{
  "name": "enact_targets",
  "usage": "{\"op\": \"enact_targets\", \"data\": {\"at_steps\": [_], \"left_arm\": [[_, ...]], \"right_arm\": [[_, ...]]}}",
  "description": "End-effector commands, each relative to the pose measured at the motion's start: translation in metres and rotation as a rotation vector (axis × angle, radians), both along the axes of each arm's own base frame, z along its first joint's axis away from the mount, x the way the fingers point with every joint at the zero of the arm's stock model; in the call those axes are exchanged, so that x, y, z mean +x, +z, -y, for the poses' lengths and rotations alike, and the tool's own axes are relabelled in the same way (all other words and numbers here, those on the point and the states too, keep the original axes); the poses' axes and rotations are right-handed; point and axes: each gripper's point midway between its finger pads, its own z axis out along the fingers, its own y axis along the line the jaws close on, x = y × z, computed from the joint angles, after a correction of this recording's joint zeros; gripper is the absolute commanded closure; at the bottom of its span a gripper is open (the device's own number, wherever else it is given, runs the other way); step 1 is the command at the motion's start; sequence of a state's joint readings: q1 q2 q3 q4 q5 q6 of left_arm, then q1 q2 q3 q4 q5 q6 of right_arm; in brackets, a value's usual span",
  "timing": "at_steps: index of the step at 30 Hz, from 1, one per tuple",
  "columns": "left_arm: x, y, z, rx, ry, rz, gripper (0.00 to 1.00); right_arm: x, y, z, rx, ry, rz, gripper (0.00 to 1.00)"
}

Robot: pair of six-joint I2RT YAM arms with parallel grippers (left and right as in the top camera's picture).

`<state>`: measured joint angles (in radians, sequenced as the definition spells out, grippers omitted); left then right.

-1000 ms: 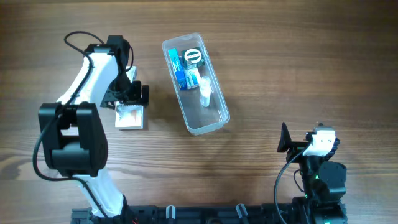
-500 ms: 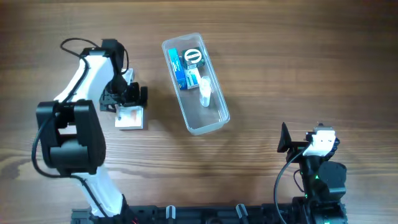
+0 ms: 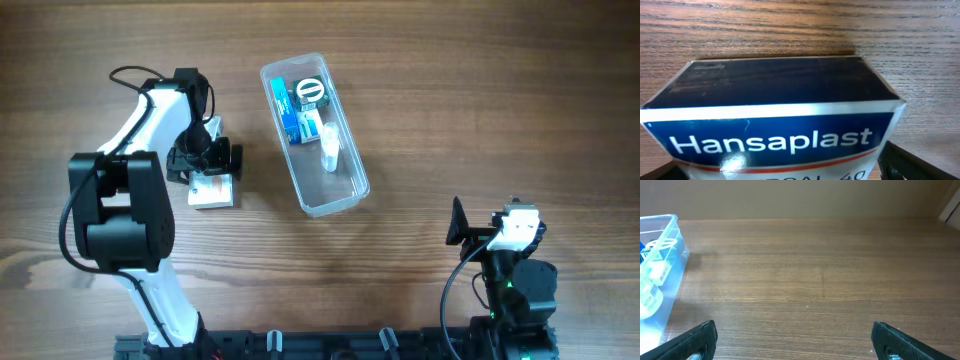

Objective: Pack container
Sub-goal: 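Lower the left gripper and grasp the Hansaplast box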

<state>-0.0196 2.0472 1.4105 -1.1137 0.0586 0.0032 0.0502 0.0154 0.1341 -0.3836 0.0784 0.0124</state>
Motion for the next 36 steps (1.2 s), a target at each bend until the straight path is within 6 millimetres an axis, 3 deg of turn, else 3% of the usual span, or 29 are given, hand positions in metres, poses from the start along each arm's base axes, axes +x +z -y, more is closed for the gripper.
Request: {"op": "enact_targets", "data": {"at_steps": [1,11,24,36], "left_arm": [[-0.005,-0.011,0.000,-0.013,-0.004,-0.034,0.01],[-0.005,-0.011,0.000,-0.014,-0.003,-0.034,0.23],[0.008,-0.013,0.002,-0.018,0.023,0.021,0.26],[0.026,0.003,0.003,-0.023,0.026,0.119,0.27]], "right_arm": [[0.000,0.001,0.000,-0.010,0.003,0.011,0.00],[0.000,0.001,0.000,-0.010,0.003,0.011,0.00],[0.000,0.001,0.000,-0.010,0.003,0.011,0.00],[0.000,0.001,0.000,-0.010,0.003,0.011,0.00]]}}
